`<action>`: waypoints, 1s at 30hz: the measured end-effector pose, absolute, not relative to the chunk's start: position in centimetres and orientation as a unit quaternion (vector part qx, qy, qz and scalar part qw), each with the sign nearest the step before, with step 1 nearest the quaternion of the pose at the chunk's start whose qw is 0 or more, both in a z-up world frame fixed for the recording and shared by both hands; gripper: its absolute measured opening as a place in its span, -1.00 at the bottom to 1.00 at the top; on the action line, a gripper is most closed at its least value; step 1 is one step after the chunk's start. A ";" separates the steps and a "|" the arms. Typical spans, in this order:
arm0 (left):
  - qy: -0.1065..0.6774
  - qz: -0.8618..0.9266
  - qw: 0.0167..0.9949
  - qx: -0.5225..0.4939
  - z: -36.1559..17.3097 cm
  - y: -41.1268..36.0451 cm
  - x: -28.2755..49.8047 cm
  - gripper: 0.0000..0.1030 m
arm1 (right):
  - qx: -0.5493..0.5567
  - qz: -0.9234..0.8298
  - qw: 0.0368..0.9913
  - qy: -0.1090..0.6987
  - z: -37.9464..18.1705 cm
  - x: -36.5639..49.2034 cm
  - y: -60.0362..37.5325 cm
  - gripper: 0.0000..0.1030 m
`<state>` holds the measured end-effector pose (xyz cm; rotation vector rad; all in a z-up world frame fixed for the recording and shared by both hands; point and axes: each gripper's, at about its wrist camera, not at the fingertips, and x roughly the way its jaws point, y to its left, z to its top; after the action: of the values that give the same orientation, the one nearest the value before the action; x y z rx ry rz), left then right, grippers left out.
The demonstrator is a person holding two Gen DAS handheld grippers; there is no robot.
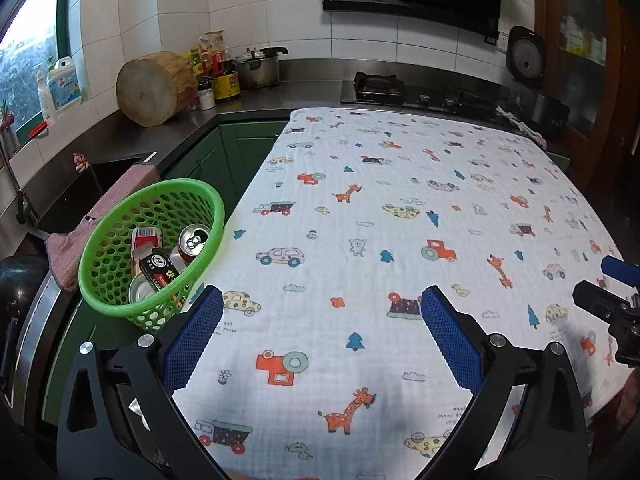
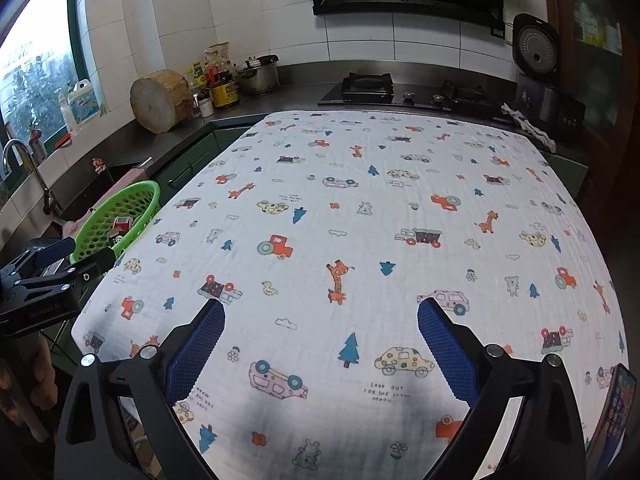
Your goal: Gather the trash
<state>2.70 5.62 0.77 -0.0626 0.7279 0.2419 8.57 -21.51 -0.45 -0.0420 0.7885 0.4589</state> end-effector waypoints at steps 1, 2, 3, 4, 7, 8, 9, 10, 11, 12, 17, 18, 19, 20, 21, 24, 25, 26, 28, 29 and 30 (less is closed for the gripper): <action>0.355 0.117 0.927 -0.030 0.8 5.4 2.7 0.90 | -0.020 0.220 0.898 0.381 -0.4 8.6 -21.6 0.83; 0.354 0.116 0.927 -0.029 0.8 5.3 2.7 0.90 | -0.019 0.218 0.898 0.381 -0.5 8.5 -21.7 0.83; 0.354 0.116 0.928 -0.028 0.9 5.2 2.7 0.90 | -0.018 0.216 0.899 0.381 -0.4 8.5 -21.9 0.83; 0.353 0.116 0.928 -0.029 0.9 5.1 2.7 0.90 | -0.017 0.214 0.899 0.381 -0.4 8.5 -22.0 0.83; 0.350 0.113 0.929 -0.031 1.0 4.8 2.6 0.90 | -0.013 0.209 0.902 0.379 -0.3 8.4 -22.6 0.84; 0.349 0.112 0.930 -0.032 1.0 4.7 2.6 0.90 | -0.011 0.208 0.902 0.378 -0.3 8.4 -22.7 0.84; 0.347 0.111 0.931 -0.031 1.0 4.6 2.6 0.90 | -0.010 0.208 0.902 0.378 -0.2 8.4 -22.8 0.84; 0.347 0.111 0.931 -0.031 1.0 4.5 2.6 0.90 | -0.009 0.207 0.902 0.377 -0.2 8.3 -23.0 0.84; 0.346 0.111 0.931 -0.029 1.1 4.3 2.6 0.90 | -0.009 0.207 0.902 0.378 -0.2 8.3 -23.0 0.84; 0.345 0.110 0.931 -0.029 1.1 4.2 2.7 0.90 | -0.008 0.207 0.902 0.378 -0.3 8.3 -23.1 0.84; 0.348 0.109 0.931 -0.027 1.0 4.0 2.6 0.90 | -0.007 0.207 0.903 0.377 -0.3 8.3 -23.2 0.84; 0.348 0.109 0.931 -0.026 1.0 3.9 2.6 0.90 | -0.006 0.208 0.902 0.377 -0.3 8.2 -23.2 0.85; 0.349 0.109 0.931 -0.026 0.9 3.9 2.6 0.90 | -0.006 0.209 0.902 0.378 -0.3 8.3 -23.2 0.85; 0.350 0.108 0.930 -0.026 0.9 3.9 2.6 0.90 | -0.007 0.209 0.902 0.379 -0.3 8.2 -23.2 0.85; 0.350 0.108 0.930 -0.026 0.9 3.9 2.7 0.90 | -0.009 0.207 0.902 0.379 -0.4 8.2 -23.3 0.85; 0.353 0.106 0.929 -0.024 0.8 3.7 2.9 0.90 | -0.009 0.206 0.902 0.380 -0.3 8.2 -23.3 0.85; 0.353 0.106 0.929 -0.023 0.7 3.7 2.9 0.90 | -0.010 0.205 0.902 0.379 -0.3 8.2 -23.3 0.85; 0.354 0.105 0.929 -0.023 0.7 3.6 3.0 0.90 | -0.010 0.204 0.902 0.380 -0.3 8.2 -23.3 0.85; 0.355 0.104 0.929 -0.023 0.6 3.5 3.0 0.90 | -0.010 0.202 0.903 0.379 -0.3 8.1 -23.2 0.85; 0.356 0.103 0.929 -0.023 0.6 3.4 3.1 0.90 | -0.010 0.202 0.903 0.379 -0.3 8.1 -23.2 0.85; 0.356 0.103 0.929 -0.022 0.6 3.4 3.1 0.90 | -0.010 0.201 0.903 0.379 -0.4 8.2 -23.2 0.85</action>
<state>3.08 3.38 0.55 -0.0447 0.7294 0.2112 8.16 -23.24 -0.35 -0.0214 0.7843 0.4152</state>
